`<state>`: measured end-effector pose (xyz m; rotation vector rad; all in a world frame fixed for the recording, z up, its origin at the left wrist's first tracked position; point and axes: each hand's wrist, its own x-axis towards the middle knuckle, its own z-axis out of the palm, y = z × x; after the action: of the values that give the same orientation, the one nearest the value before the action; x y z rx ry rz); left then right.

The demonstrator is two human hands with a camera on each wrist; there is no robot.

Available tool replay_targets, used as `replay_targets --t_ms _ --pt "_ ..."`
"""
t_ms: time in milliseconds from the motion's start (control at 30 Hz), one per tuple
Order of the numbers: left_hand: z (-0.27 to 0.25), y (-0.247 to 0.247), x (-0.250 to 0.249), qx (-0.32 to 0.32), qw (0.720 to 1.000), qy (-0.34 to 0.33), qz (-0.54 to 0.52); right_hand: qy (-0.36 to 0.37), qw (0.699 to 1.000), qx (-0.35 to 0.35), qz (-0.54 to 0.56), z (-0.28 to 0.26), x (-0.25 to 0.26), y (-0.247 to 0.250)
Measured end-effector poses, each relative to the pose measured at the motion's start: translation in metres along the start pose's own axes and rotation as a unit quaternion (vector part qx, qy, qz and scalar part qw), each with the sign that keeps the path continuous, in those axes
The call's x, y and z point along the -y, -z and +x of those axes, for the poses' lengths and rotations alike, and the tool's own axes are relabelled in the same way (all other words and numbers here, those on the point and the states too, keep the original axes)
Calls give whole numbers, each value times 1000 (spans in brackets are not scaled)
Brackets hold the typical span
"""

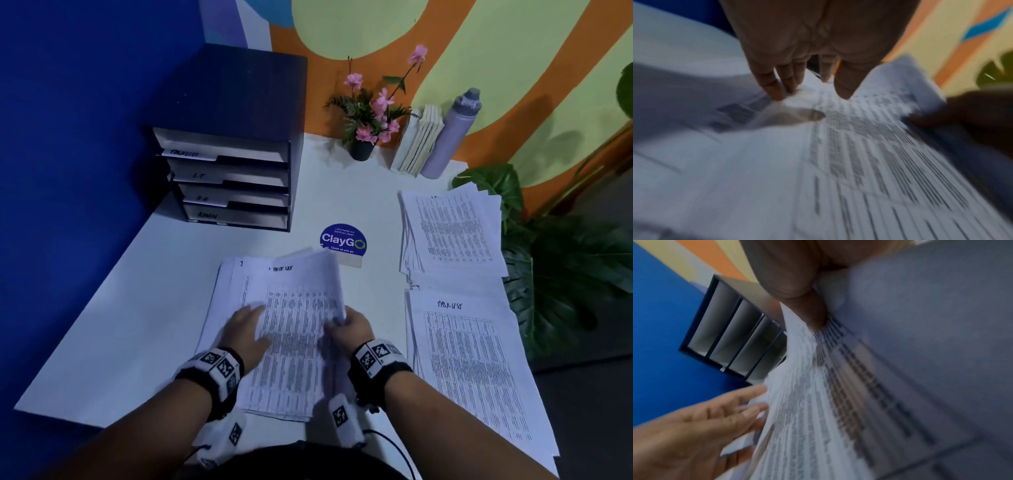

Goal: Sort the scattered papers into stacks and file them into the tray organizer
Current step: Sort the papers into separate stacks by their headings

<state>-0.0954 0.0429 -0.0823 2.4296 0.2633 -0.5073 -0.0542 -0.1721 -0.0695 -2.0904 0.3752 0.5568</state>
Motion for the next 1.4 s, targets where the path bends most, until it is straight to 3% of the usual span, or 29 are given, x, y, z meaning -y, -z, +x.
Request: replay_targets --t_ms 200,333,467,567,700,867,1100,1300,1400 --pt "15 27 11 -42 979 109 -169 -13 993 -24 113 -1 2 8" --pt "21 38 18 -79 973 147 -159 4 986 -40 161 -5 6 9" --pt "20 42 18 -47 961 135 -237 21 988 -47 143 -9 8 14" --pt "19 39 17 11 979 105 -176 11 998 -39 55 -7 1 11" --pt "18 33 15 32 986 87 -136 0 999 -51 8 -4 -5 6" --pt "26 33 17 -16 988 118 -93 -28 993 -114 -15 8 -13 22" --pt "29 41 22 -51 986 135 -85 -83 987 -99 92 16 -24 35" --pt "18 22 -5 -49 972 64 -222 -62 993 -76 65 16 -19 21" --pt "20 17 -3 -72 977 43 -197 -57 987 -105 103 18 -22 25"
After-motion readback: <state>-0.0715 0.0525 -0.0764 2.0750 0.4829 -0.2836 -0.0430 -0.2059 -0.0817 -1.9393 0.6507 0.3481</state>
